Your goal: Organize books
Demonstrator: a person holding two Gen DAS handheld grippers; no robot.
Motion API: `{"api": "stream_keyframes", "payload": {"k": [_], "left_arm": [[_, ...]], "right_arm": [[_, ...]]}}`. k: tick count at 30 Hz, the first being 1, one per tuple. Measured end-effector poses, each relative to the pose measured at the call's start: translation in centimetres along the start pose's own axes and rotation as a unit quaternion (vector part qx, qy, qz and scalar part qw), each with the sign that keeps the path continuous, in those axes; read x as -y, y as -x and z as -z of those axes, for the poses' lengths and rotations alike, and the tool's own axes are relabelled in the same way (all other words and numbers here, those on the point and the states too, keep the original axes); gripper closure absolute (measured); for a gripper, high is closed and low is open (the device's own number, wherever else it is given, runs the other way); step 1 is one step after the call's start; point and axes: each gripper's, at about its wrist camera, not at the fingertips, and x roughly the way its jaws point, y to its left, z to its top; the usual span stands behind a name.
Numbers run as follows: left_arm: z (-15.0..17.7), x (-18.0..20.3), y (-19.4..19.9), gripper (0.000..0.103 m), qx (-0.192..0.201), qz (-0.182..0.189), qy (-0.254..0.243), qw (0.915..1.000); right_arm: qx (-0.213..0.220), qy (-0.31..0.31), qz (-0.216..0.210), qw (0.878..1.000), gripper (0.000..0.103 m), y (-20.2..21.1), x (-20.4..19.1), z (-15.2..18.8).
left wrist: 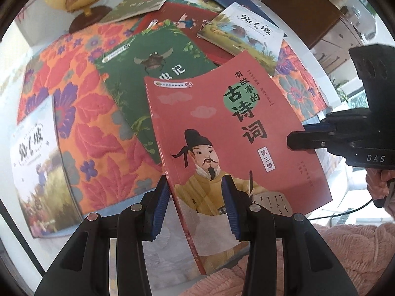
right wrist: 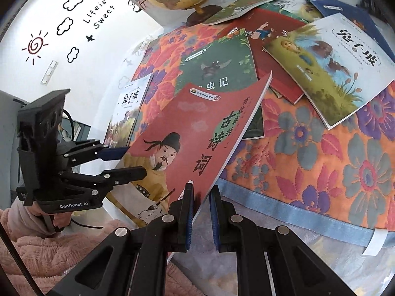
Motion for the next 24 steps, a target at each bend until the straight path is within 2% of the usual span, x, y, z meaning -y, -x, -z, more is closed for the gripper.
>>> {"api": "stream_keyframes", "payload": {"k": [9, 24], "left_arm": [[0.5, -0.7, 2.1, 0.065, 0.046, 0.003, -0.004, 0.9989], [2.2, -5.4, 4.5, 0.065, 0.078, -0.017, 0.036, 0.9961]], "right_arm": [[0.022, 0.014, 0.01, 1.0, 0.09, 0.9, -1.9, -0.2], [0.032, 0.059, 0.012, 0.998, 0.09, -0.6, -7.6, -3.0]]}}
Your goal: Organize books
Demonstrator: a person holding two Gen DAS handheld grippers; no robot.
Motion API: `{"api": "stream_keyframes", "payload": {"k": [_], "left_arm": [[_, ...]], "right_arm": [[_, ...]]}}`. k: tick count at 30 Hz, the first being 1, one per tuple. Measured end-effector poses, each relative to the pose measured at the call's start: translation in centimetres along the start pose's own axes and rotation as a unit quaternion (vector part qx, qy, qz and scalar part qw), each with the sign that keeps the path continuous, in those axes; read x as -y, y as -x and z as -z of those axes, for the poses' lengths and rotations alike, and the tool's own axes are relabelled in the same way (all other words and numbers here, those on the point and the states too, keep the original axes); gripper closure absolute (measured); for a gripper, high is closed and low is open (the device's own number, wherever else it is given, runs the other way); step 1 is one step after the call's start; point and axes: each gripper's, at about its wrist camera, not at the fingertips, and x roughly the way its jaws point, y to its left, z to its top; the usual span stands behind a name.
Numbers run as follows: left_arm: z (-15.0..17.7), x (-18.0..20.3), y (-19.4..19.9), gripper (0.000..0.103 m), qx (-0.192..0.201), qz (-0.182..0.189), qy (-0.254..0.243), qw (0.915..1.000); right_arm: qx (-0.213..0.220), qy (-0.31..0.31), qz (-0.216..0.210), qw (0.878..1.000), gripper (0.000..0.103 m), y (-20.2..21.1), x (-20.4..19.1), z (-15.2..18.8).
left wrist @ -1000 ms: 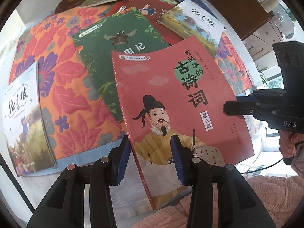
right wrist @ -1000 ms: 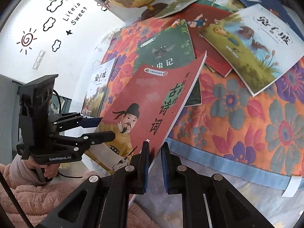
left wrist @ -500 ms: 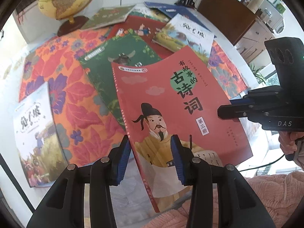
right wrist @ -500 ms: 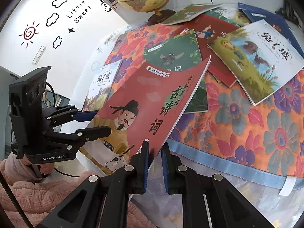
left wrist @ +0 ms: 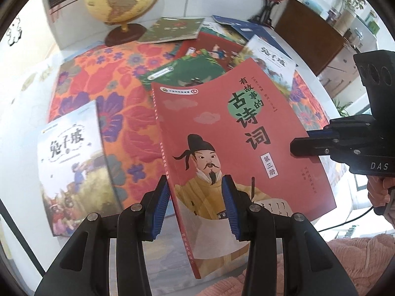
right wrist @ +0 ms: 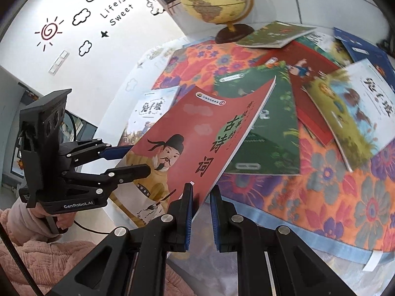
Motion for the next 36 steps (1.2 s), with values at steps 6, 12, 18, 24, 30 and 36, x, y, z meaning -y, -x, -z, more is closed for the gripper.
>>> {"api": "stream_keyframes", "payload": {"k": [6, 12, 18, 24, 30, 36], "left_arm": [[0.4, -2.9, 0.9, 0.065, 0.012, -0.006, 0.017, 0.9998], [0.6, -5.8, 1.5, 0.065, 0.021, -0.015, 0.034, 0.9991], [0.7, -8.9, 2.2, 0.065, 0.028, -0.022, 0.052, 0.998], [1.1, -12.5, 2.4, 0.065, 0.033, -0.043, 0.083, 0.9951], [1.9, -16.1, 2.6, 0.065, 0.033, -0.052, 0.114, 0.9916], [3.1, -18.8, 2.0, 0.065, 0.023, -0.068, 0.134, 0.9883]], "right_arm": [[0.001, 0.011, -0.002, 1.0, 0.09, -1.5, -2.2, -1.5], [0.008, 0.016, -0.005, 1.0, 0.09, -3.2, -4.3, -3.3], [0.013, 0.028, -0.008, 0.999, 0.09, -5.0, -6.3, -5.4], [0.007, 0.037, -0.019, 0.999, 0.09, -8.0, -8.1, -7.8], [-0.008, 0.046, -0.035, 0.998, 0.09, -11.1, -9.9, -9.2], [-0.03, 0.047, -0.048, 0.997, 0.09, -14.7, -10.9, -10.2]]}}
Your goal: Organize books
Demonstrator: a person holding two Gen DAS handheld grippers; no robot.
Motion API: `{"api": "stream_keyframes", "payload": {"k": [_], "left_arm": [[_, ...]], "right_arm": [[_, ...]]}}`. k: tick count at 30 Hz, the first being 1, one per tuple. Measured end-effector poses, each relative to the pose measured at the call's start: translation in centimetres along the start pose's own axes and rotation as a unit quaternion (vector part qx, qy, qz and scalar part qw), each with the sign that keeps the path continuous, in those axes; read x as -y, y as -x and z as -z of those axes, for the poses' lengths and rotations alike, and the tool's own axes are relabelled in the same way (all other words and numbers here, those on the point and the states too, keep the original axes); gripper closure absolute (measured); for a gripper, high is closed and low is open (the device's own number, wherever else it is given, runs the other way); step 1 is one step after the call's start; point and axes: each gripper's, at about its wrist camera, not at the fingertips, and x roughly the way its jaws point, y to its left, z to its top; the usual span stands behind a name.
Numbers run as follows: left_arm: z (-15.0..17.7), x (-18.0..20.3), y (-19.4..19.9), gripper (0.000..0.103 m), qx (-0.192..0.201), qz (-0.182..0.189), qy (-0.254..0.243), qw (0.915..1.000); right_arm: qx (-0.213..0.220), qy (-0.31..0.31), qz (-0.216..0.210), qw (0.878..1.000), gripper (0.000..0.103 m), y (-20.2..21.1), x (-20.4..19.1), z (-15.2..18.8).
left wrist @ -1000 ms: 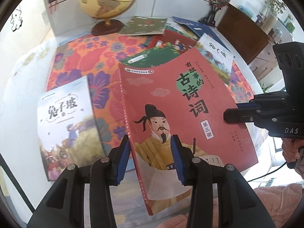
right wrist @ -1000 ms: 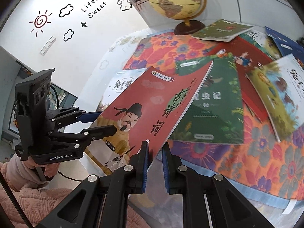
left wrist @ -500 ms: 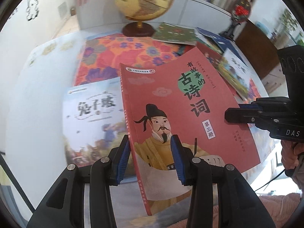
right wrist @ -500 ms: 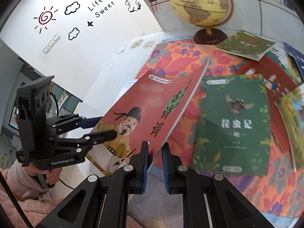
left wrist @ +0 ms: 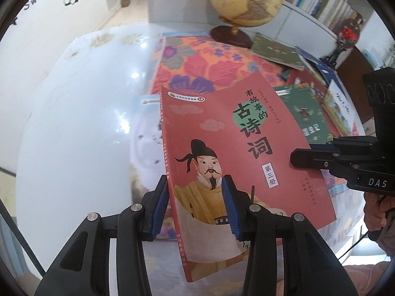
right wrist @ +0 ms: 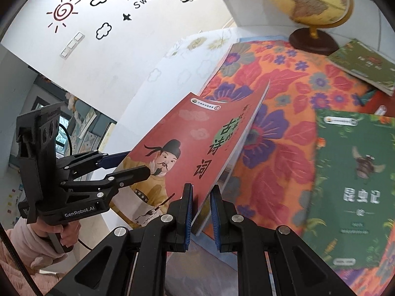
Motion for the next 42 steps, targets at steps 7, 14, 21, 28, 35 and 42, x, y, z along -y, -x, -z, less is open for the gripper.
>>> {"api": "stream_keyframes", "payload": {"k": [7, 14, 21, 28, 35, 42], "left_arm": [[0.7, -3.3, -2.9, 0.065, -0.022, -0.017, 0.033, 0.9991], [0.7, -4.7, -5.0, 0.065, -0.046, -0.039, 0.034, 0.9976], [0.1, -3.1, -5.8, 0.064, -0.05, -0.045, 0.0, 0.9977], [-0.5, -5.0, -6.0, 0.058, -0.045, -0.091, 0.054, 0.9934], [-1.1, -8.6, -6.8, 0.054, -0.065, -0.074, 0.126, 0.9871], [-2.6, -7.9, -7.0, 0.054, -0.052, -0.126, 0.1, 0.9856]], "right_arm": [[-0.023, -0.025, -0.009, 0.999, 0.09, -4.5, 0.6, -0.7], [-0.035, -0.077, -0.005, 0.996, 0.09, -7.0, 2.2, 0.1], [-0.048, -0.073, 0.01, 0.996, 0.09, -7.8, 1.9, 0.0], [-0.047, -0.092, 0.018, 0.995, 0.089, -8.4, 2.1, 0.2], [-0.038, -0.103, 0.027, 0.994, 0.088, -8.3, 2.1, 0.5], [-0.036, -0.113, 0.036, 0.992, 0.088, -8.0, 2.2, 0.8]]}}
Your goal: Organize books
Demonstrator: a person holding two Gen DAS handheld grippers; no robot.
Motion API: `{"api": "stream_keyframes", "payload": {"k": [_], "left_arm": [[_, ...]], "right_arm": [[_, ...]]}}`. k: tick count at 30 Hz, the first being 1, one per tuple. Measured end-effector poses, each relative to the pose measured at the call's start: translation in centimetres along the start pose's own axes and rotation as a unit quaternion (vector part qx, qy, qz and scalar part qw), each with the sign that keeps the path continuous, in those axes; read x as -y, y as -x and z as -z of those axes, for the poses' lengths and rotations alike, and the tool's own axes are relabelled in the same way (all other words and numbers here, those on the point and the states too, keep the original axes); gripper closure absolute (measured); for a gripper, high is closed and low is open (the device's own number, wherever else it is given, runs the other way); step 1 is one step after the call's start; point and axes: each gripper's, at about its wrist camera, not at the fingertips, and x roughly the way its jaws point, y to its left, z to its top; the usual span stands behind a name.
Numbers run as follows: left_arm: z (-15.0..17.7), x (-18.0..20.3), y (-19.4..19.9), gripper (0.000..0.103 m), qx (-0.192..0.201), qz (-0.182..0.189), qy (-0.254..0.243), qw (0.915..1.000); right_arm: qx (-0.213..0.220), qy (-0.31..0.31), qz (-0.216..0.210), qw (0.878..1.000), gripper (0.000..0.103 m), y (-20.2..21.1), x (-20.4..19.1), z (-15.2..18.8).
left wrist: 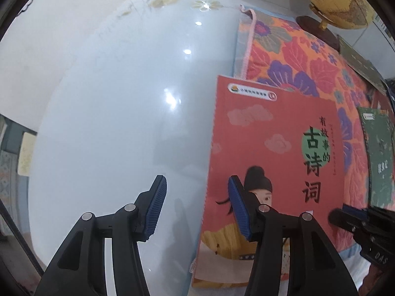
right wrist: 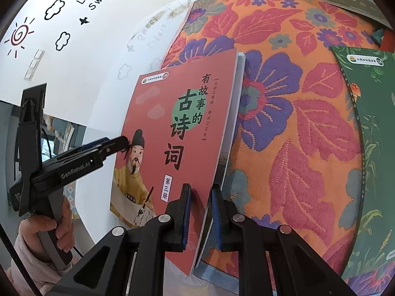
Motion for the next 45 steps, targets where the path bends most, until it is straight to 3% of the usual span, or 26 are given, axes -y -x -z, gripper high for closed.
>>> {"api": "stream_keyframes", "payload": {"k": [9, 12, 15, 17, 22, 28, 34, 40, 45], "left_arm": [[-0.5, -0.7, 0.2, 0.051, 0.004, -0.034, 0.034, 0.9988], [-0.4, -1.8, -0.4, 0.043, -0.019, -0.008, 0.059, 0.998], [-0.7, -2.1, -0.9, 0.043, -0.029, 0.034, 0.067, 0.9967], [-1.2, -1.7, -1.3, 0.043, -0.035, 0.063, 0.064, 0.9954], [-2.3, 0.5, -1.4, 0.043, -0.024, 0.07, 0.031, 0.9968], [-2.7, 2.5, -0.1, 0.043, -0.013, 0.049, 0.0, 0.9987], [-1.9, 5.0, 1.6, 0.043, 0.003, 0.055, 0.002, 0.9985], [-1.4, 11.2, 2.7, 0.041, -0.004, 0.091, -0.015, 0.9957], [0.6, 17.9, 2.5, 0.04, -0.03, 0.116, -0.053, 0.9914]], "right_arm": [[-0.007, -0.011, 0.005, 1.0, 0.088, -0.1, 0.5, 0.2], [-0.008, -0.013, 0.005, 1.0, 0.088, -0.1, 0.5, 0.1], [-0.009, -0.012, 0.008, 1.0, 0.088, -0.1, 0.4, 0.1], [-0.009, -0.014, 0.008, 1.0, 0.088, -0.2, 0.4, 0.1], [-0.008, -0.021, 0.006, 1.0, 0.089, -0.3, 0.4, 0.1], [0.005, -0.024, 0.005, 1.0, 0.088, 1.4, 1.5, 0.4], [0.039, -0.048, 0.024, 0.998, 0.088, 5.9, 5.5, 0.5], [0.063, -0.075, 0.058, 0.993, 0.088, 11.1, 11.3, 1.8], [0.077, -0.121, 0.077, 0.987, 0.077, 14.6, 17.2, 3.2]]}}
